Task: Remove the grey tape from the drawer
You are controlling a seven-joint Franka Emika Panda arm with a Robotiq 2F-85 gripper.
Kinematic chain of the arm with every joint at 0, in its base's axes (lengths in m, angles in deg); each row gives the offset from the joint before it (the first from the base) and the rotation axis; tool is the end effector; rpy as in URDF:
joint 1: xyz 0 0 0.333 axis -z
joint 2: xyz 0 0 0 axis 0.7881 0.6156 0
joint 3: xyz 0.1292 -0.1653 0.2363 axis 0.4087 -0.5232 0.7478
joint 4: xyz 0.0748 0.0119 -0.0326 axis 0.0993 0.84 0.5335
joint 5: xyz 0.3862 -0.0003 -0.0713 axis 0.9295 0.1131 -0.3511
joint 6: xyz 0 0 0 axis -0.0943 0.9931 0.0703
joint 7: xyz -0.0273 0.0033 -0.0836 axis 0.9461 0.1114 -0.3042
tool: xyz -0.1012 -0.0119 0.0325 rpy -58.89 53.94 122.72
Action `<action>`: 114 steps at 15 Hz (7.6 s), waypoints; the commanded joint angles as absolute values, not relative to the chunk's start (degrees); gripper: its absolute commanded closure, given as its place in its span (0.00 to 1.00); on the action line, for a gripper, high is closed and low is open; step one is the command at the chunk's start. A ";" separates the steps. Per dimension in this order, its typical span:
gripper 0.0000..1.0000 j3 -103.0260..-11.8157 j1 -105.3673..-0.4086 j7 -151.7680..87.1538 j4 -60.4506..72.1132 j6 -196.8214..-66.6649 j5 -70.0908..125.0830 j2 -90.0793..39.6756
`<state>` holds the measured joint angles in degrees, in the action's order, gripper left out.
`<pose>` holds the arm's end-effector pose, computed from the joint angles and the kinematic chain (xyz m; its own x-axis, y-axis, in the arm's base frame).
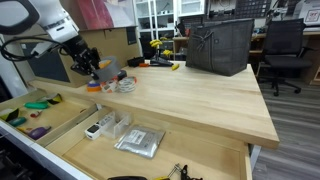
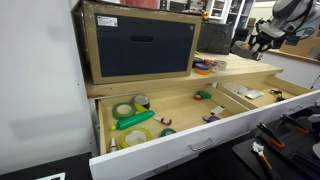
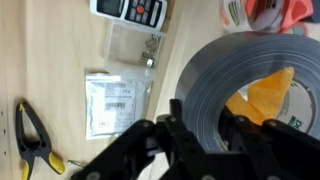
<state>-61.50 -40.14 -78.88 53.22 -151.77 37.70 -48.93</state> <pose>0.4702 -0.1751 0.3910 0.1936 -0.9705 0.1439 -0.9051 -0.2333 -0.3555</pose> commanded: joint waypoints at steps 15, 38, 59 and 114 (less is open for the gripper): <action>0.88 -65.52 -38.99 -93.13 21.30 -133.68 46.78 -27.24; 0.88 -67.41 -37.61 -98.90 -5.32 -115.30 45.59 -9.28; 0.88 -65.26 -40.46 -104.12 -28.23 -110.53 40.86 6.47; 0.00 -52.84 -37.73 -65.72 -21.66 -101.99 44.48 -11.86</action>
<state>-53.29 -38.34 -72.30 -32.99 -104.46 45.34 -4.02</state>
